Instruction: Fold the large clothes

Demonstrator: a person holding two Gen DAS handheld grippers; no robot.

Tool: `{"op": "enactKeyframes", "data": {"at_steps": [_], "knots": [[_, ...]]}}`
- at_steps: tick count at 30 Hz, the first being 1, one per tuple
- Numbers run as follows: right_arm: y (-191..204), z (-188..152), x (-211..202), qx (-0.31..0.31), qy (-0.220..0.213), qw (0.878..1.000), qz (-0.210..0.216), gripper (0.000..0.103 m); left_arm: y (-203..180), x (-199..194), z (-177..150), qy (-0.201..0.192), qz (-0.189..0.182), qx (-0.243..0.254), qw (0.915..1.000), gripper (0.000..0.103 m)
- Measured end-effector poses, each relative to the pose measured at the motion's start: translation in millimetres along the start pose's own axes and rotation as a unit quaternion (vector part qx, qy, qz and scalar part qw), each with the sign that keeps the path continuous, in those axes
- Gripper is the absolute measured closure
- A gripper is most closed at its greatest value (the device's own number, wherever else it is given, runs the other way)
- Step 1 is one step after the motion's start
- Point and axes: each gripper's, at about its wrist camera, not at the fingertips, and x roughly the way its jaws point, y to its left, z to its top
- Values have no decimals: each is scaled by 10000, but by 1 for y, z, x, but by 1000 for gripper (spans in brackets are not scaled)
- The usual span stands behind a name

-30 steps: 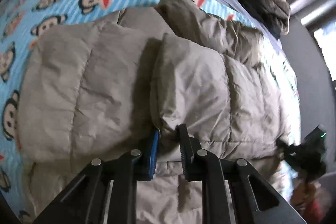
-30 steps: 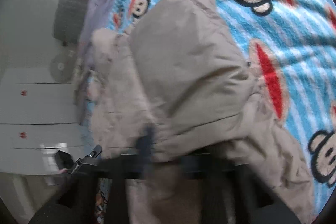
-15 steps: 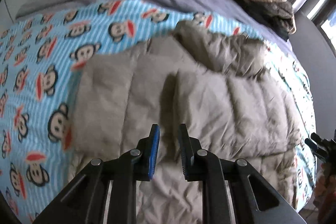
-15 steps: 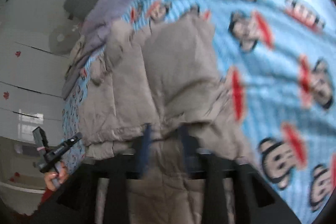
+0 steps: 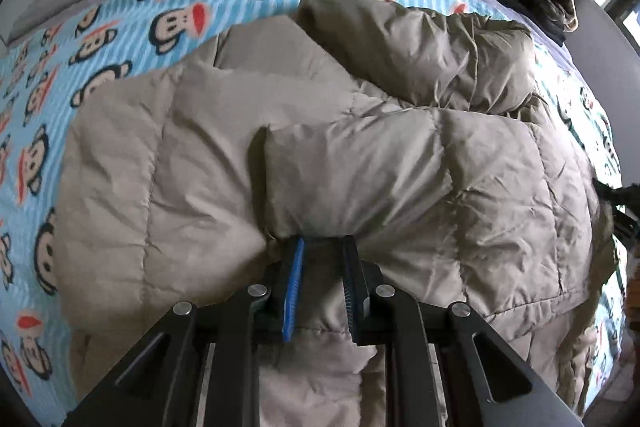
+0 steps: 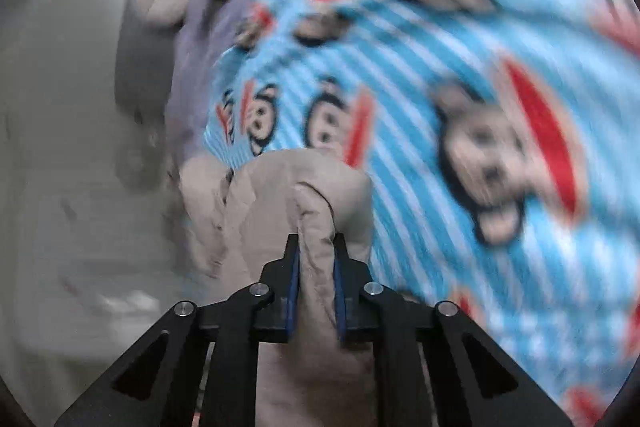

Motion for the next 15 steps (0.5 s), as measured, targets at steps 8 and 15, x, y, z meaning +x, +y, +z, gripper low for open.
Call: {"op": "enactKeyframes", "data": {"at_steps": [8,15], "knots": [[27,-9,-16,-801,-375,9865,-1379,88,-2,-39,1,-301,10,-41,9995,82],[50,-80,-52,-1694,-231,9754,-1392,88,3,-24,-26,-43,424,151,9990,82]]}}
